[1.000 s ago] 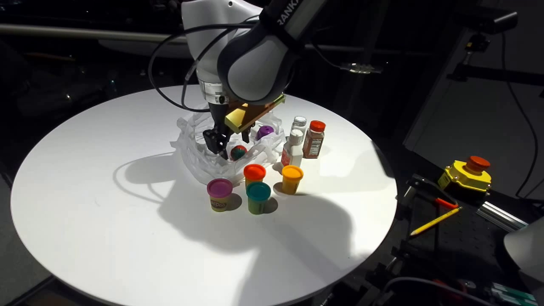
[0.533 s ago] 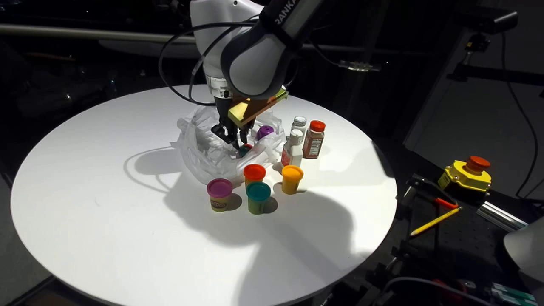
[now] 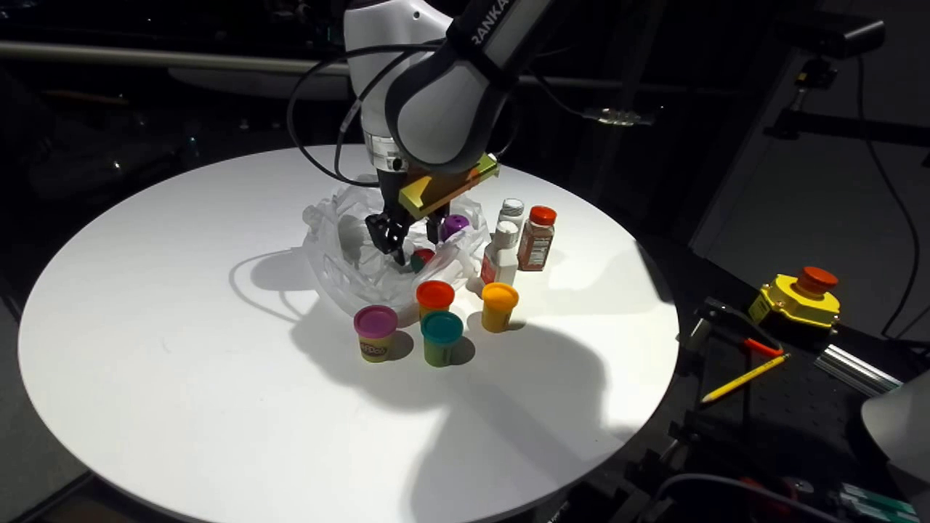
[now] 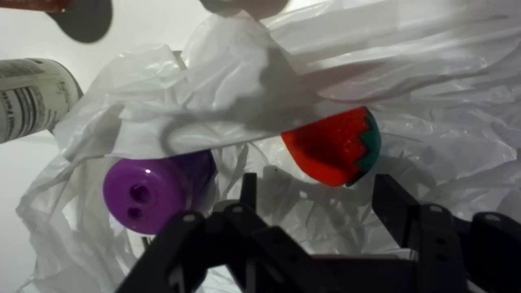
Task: Remove the objects in the plastic and put them on the table.
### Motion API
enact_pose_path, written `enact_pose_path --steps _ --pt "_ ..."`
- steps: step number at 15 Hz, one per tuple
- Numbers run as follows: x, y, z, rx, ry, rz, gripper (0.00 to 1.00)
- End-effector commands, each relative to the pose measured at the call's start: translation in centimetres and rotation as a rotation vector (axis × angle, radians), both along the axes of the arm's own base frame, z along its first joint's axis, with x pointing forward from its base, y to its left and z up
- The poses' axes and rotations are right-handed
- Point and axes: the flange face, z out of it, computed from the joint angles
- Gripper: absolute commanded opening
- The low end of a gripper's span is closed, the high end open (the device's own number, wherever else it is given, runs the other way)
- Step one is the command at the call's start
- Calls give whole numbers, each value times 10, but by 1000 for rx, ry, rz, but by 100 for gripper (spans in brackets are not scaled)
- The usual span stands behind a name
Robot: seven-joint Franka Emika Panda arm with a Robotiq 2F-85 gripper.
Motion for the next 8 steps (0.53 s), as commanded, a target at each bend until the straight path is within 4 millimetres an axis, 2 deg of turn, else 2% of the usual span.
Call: enact_pose_path --steps 1,4,8 --pt "-8 9 9 42 -18 14 100" --pt "-18 15 9 48 -15 17 100" --pt "-32 14 2 51 0 6 99"
